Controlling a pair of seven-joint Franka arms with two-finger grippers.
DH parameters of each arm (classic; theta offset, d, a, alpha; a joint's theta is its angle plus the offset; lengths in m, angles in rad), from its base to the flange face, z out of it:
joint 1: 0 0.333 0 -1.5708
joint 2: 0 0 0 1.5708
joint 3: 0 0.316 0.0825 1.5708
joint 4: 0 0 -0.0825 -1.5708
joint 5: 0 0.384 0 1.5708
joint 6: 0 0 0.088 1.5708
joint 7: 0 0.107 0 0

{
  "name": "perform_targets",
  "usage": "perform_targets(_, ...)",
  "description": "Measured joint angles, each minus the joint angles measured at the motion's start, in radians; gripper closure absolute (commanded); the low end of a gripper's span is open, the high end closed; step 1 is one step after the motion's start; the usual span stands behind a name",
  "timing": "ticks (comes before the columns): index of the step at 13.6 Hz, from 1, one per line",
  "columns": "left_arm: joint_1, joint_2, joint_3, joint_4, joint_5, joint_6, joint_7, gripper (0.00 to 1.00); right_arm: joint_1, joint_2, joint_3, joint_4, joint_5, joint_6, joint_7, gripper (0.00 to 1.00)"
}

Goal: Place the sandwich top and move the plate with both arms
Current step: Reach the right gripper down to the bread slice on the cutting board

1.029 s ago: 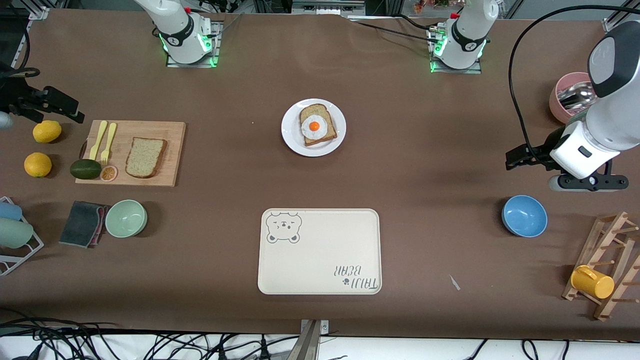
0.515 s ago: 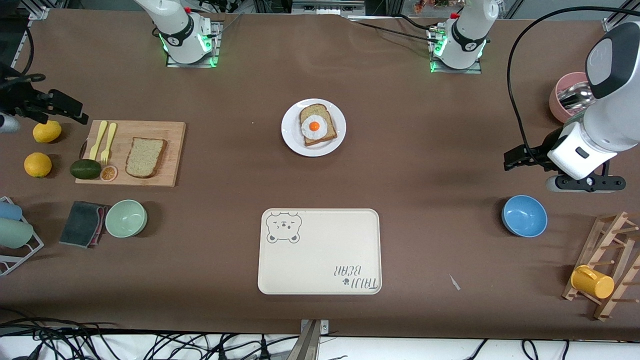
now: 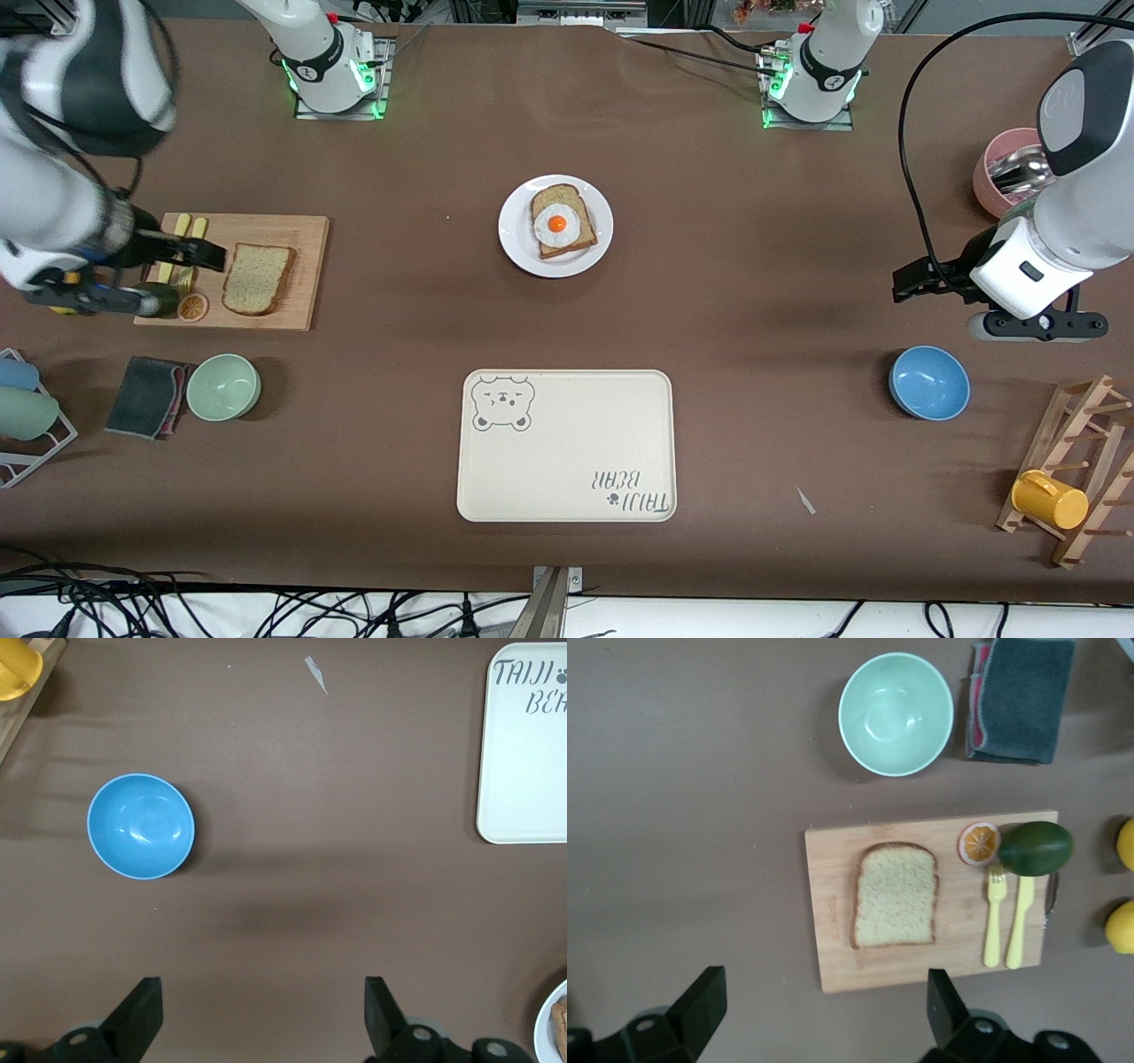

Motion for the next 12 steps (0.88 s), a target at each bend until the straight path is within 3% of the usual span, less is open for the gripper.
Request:
perform_targets(7,-0.001,0.007,0.000,-0.001,0.000,0.000,0.000,0.00,0.029,0.034,-0.002,-0.415,-0.205,0.477,0.287,0.05)
perform_targets(10,-0.003,0.007,-0.001,-0.001,0.000,0.000,0.000,0.00,0.029,0.104,-0.005,-0.445,-0.299,0.551,0.393,0.14)
perform_targets(12,-0.008,0.007,-0.007,-0.001,0.000,0.000,0.000,0.00,0.029,0.155,-0.006,-0.445,-0.425,0.573,0.499,0.19)
